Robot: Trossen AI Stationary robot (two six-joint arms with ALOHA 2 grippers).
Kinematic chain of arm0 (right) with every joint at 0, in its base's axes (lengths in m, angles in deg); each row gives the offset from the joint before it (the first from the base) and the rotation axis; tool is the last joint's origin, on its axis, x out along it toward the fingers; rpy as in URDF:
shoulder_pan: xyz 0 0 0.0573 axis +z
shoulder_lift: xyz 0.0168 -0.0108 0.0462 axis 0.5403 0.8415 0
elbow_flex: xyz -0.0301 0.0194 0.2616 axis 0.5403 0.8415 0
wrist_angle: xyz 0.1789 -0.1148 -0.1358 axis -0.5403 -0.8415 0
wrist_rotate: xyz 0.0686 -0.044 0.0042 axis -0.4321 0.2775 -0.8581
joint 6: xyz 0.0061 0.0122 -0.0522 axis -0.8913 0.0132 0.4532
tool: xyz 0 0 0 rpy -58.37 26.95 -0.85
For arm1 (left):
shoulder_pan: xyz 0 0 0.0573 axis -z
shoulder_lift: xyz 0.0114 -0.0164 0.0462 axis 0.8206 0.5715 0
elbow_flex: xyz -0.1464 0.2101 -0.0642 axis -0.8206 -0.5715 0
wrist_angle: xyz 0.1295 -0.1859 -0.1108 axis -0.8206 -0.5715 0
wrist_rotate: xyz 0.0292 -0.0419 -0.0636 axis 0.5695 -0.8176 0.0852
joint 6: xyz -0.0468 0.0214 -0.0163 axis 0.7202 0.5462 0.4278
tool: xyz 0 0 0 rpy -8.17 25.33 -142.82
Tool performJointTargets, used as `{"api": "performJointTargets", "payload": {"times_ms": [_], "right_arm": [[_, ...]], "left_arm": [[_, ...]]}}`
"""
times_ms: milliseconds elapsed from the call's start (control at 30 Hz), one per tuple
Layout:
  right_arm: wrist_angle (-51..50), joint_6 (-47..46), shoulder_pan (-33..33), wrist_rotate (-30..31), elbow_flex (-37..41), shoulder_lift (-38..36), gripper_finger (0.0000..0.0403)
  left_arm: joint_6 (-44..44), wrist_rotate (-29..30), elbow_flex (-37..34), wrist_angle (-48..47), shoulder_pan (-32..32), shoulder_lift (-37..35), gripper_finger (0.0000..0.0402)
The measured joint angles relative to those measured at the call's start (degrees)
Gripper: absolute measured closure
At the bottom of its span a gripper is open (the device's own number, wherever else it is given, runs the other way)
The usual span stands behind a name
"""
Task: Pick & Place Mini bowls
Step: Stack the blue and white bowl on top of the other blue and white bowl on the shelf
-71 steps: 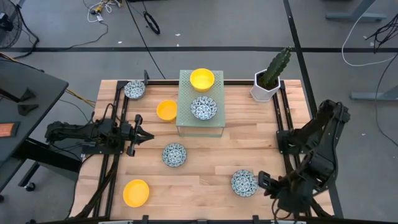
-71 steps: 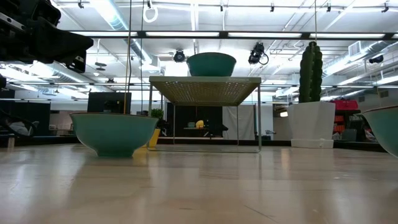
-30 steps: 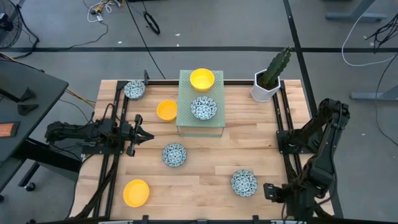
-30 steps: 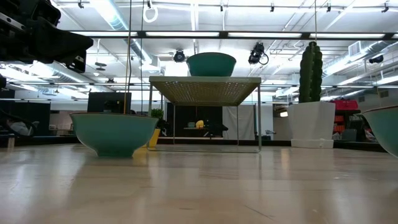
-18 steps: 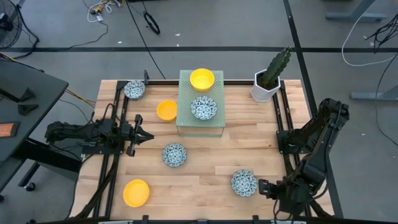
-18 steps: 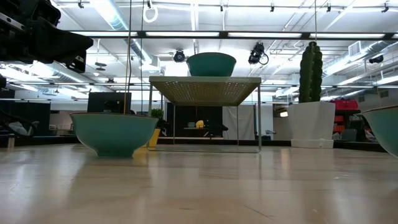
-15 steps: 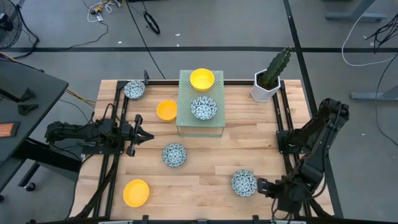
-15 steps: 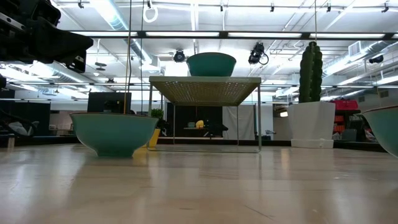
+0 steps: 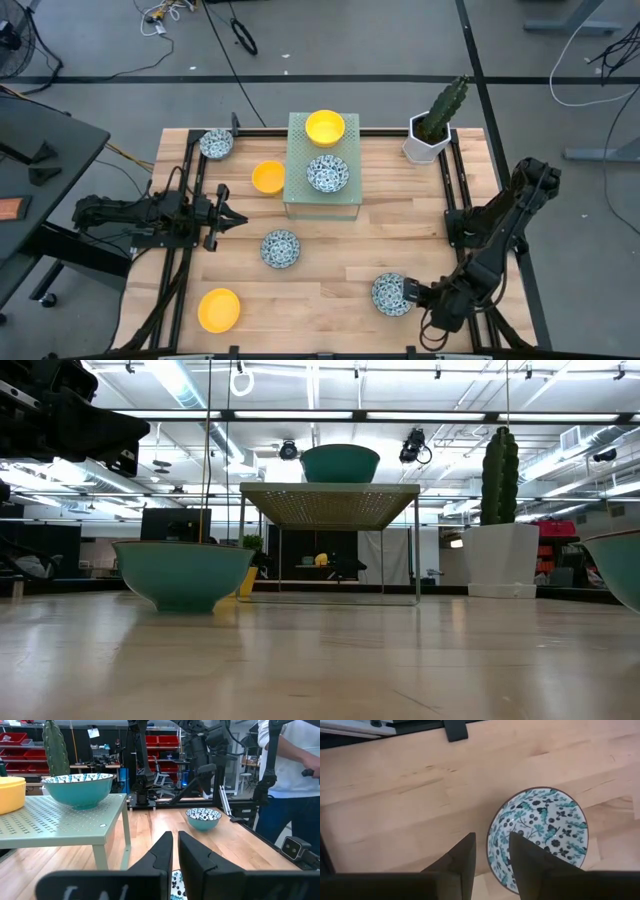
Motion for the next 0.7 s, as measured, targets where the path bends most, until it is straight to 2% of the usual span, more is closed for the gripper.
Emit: {"api": "performJointTargets", "payload": {"times_ms": [700], "right_arm": [[7.86,1.05,-0.62,0.00,8.07,0.02,0.0285]], "left_arm": [[-0.01,-0.01,0.00,0.00,0.00,0.01,0.0367]]}}
